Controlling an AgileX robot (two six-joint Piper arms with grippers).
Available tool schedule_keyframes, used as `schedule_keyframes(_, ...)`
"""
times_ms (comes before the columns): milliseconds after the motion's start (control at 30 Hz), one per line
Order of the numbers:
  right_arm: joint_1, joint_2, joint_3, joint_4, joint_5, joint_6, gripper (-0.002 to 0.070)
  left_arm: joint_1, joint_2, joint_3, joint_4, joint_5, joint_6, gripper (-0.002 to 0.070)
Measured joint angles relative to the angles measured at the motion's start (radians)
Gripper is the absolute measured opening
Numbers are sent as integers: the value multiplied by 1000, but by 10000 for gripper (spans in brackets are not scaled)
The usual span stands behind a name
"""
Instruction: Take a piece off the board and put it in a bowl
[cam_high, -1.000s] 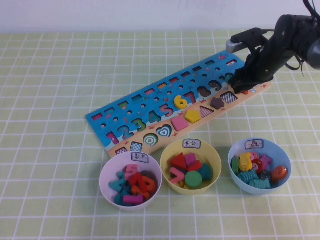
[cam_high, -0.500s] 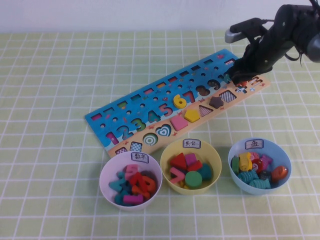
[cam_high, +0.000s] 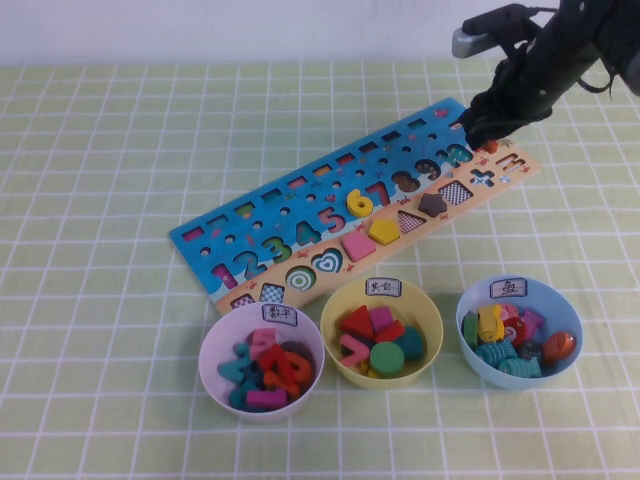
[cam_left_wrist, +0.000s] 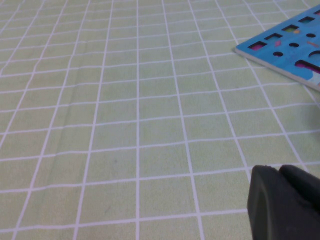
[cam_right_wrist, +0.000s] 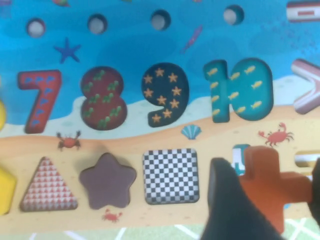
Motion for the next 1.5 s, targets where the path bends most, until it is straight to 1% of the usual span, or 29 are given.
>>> schedule_keyframes(133,13,-31,0,21,6,-20,289,0,0,0,0,0,0,-5)
schedule_keyframes(367,121,-147,32,70,8,-28,289,0,0,0,0,0,0,-5)
schedule_keyframes(467,177,-221,133,80,8,-41,289,0,0,0,0,0,0,-5)
schedule_keyframes(567,231,-314,321,80,6,-83,289,0,0,0,0,0,0,-5)
schedule_keyframes(700,315,-444,583,74,6,-191,289,0,0,0,0,0,0,-5)
schedule_keyframes(800,368,-496,713,74,6,-279,289,0,0,0,0,0,0,-5)
schedule_keyframes(900,400,-504,770,74,6,-323,289,0,0,0,0,0,0,-5)
schedule_keyframes(1133,406,-484,784,86,-5,-344,290,0,0,0,0,0,0,-5)
schedule_keyframes(1167,406,-475,784,86,-14,-344,304,0,0,0,0,0,0,-5)
schedule_keyframes(1200,406,-468,784,87,-24,-344,334,0,0,0,0,0,0,-5)
schedule_keyframes(1300,406,-451,784,87,-48,-344,462,0,0,0,0,0,0,-5)
schedule_keyframes(1367,408,-446,784,78,-51,-326,493,0,0,0,0,0,0,-5)
schedule_keyframes(1400,408,-446,784,68,-45,-295,482,0,0,0,0,0,0,-5)
schedule_keyframes(1433,408,-446,780,55,-37,-255,456,0,0,0,0,0,0,-5)
schedule_keyframes(1467,408,-446,771,37,-27,-214,398,0,0,0,0,0,0,-4)
schedule_keyframes(1500,408,-446,761,20,-23,-175,314,0,0,0,0,0,0,-5)
